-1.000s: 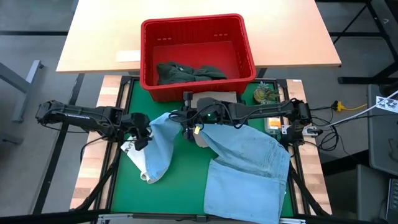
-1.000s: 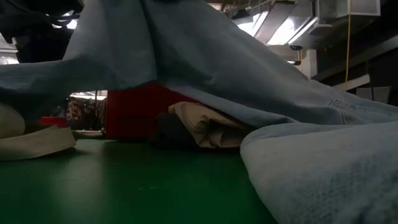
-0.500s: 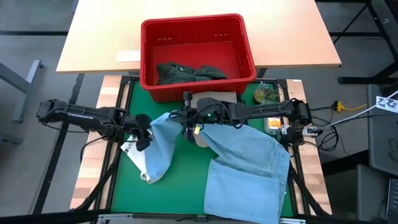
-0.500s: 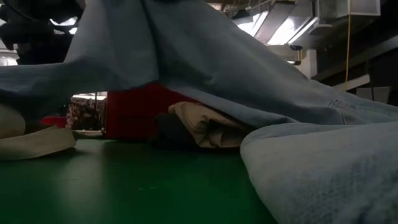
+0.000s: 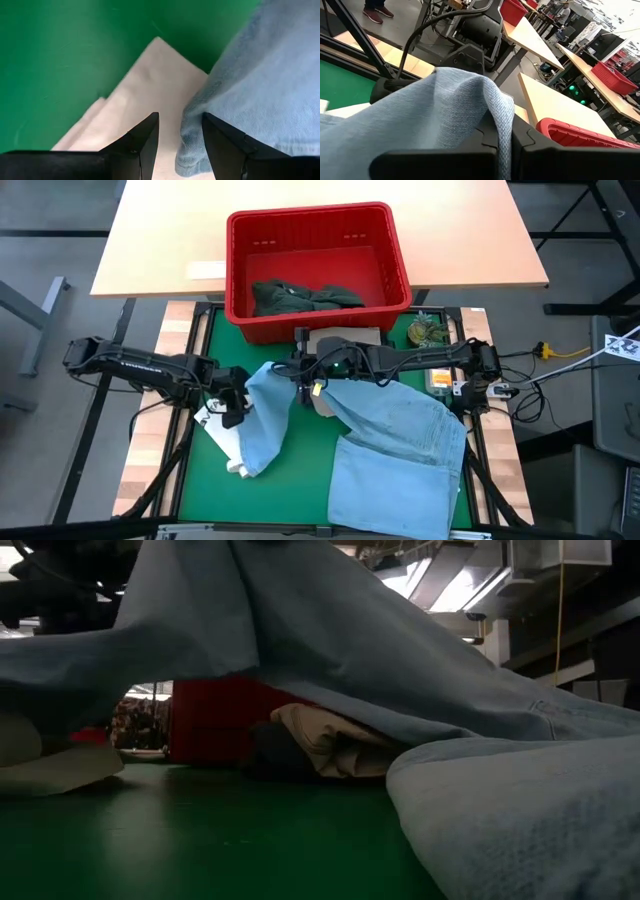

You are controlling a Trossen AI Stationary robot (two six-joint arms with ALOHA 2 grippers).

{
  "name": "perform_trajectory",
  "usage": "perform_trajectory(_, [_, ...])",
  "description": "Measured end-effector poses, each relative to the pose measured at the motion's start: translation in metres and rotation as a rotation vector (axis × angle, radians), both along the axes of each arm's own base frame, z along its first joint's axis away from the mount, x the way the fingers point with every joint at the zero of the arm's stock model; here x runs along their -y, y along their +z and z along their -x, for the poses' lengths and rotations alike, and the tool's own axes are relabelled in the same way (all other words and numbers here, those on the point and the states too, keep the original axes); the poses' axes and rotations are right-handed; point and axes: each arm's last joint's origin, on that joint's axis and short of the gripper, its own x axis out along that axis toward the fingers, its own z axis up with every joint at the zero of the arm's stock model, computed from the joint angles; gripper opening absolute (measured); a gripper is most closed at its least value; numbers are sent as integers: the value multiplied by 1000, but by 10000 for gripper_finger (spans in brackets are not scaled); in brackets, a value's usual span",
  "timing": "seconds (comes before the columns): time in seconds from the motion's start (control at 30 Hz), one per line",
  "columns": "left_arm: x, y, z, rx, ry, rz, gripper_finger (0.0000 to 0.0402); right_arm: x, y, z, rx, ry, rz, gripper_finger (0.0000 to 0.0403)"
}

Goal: Fold laundry
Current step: Fold the blue pants

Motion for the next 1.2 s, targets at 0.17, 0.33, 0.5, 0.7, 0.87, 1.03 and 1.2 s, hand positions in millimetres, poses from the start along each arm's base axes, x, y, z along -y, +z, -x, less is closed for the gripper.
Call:
perform_trajectory(0.17, [1, -5, -3, -32, -28, 11, 129, 0, 0, 0, -5, 0, 1, 5])
perform_trajectory(0.33, [1, -9, -7, -48, -32, 21, 53, 0, -1, 0, -7, 0, 1, 3])
perform_trajectory(0.5, [3, -8, -6, -42, -60, 86, 7, 0, -1, 0, -7, 0, 1, 6])
perform_trajectory(0.7, [8, 9, -2, -15, -72, 220, 2, 1, -2, 0, -20, -15, 5, 7])
perform_trajectory(0.87, [15, 50, 5, 82, -145, 307, 1, 5, -5, 2, -63, -69, 41, 8])
perform_trajectory(1.03, [20, 105, 23, 203, -220, 357, 1, 17, -8, 2, -95, -115, 50, 8])
perform_trajectory(1.2, [21, 160, 48, 406, -272, 366, 0, 22, -12, 0, -106, -53, 24, 9])
